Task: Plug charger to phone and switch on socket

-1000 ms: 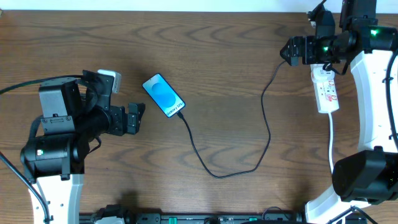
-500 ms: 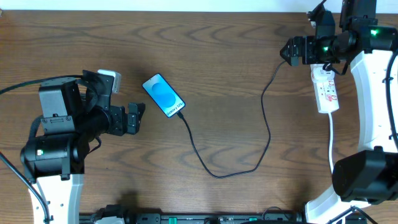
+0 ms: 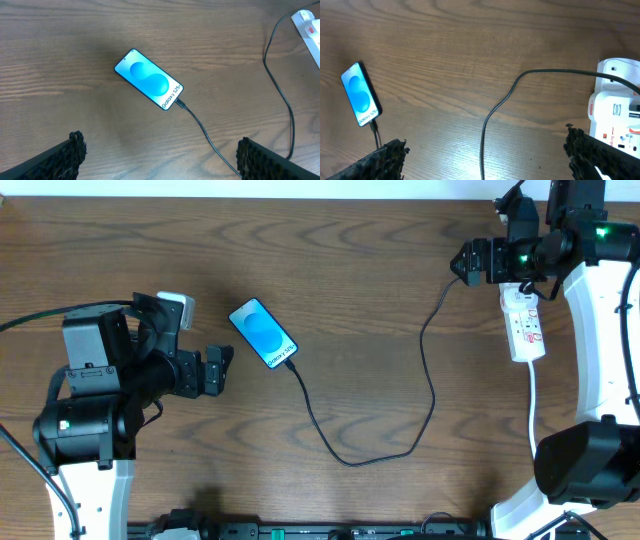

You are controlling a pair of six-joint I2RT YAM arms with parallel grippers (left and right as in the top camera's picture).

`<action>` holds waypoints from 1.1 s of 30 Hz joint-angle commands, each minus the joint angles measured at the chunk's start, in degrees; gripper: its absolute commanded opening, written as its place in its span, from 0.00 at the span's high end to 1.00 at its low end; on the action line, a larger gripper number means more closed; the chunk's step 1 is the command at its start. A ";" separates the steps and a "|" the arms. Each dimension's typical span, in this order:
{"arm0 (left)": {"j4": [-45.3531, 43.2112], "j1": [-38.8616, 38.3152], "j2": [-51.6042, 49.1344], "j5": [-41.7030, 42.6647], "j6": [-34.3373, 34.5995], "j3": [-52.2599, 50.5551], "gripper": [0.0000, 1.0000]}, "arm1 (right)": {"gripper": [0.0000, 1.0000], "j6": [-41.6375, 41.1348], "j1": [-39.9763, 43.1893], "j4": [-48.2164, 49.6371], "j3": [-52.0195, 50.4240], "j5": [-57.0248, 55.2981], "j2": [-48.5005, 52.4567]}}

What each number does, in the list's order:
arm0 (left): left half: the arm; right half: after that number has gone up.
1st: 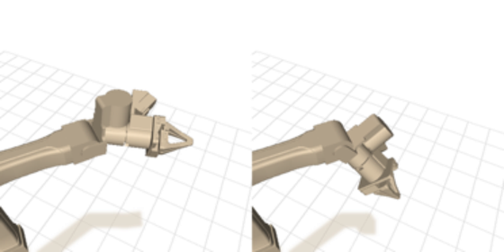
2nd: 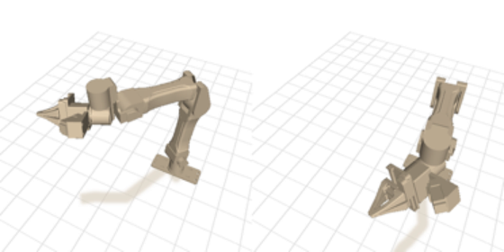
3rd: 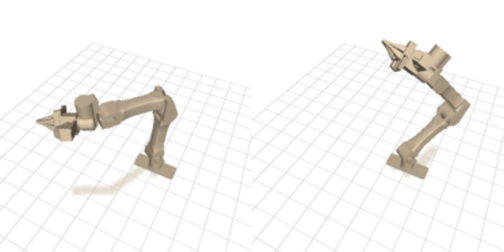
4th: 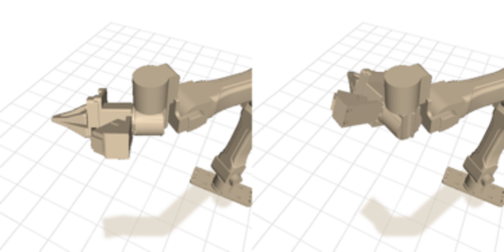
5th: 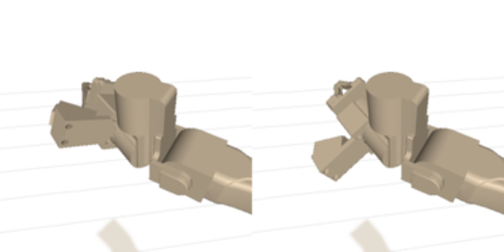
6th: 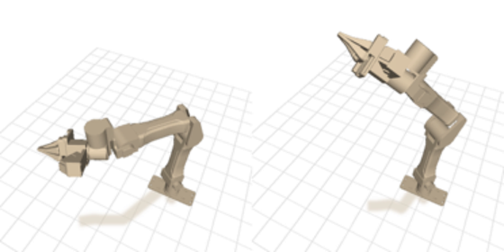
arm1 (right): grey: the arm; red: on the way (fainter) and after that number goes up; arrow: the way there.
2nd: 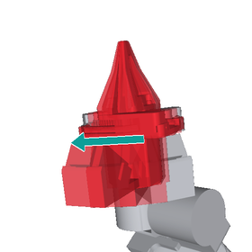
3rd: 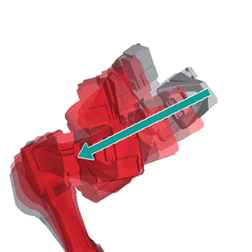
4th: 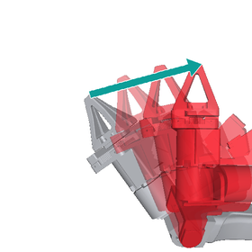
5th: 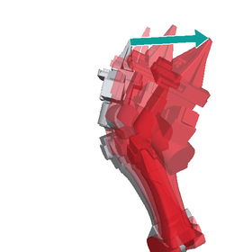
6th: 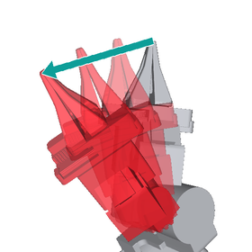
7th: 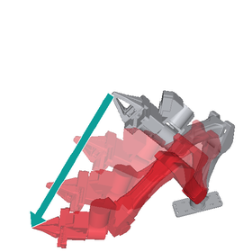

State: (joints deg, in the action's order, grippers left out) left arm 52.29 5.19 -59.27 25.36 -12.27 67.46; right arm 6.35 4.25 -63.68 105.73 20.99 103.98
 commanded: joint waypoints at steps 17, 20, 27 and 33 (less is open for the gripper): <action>0.00 0.24 -0.22 0.52 -0.79 0.15 0.02 | 0.01 4.74 -1.62 3.45 -0.31 -3.13 -8.24; 0.00 0.24 -0.22 0.52 -0.79 0.15 0.02 | 0.01 7.93 -2.23 5.49 -1.95 -3.17 -11.96; 0.00 0.24 -0.22 0.52 -0.79 0.15 0.02 | 0.01 9.60 -2.54 14.34 -13.70 -3.13 -24.00; 0.00 0.24 -0.22 0.52 -0.76 0.15 0.02 | 0.01 9.64 -2.54 27.80 -30.73 -3.13 -36.65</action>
State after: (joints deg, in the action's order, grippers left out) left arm 52.29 5.19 -59.29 25.36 -12.27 67.46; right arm 15.05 2.00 -38.52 80.51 18.20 71.57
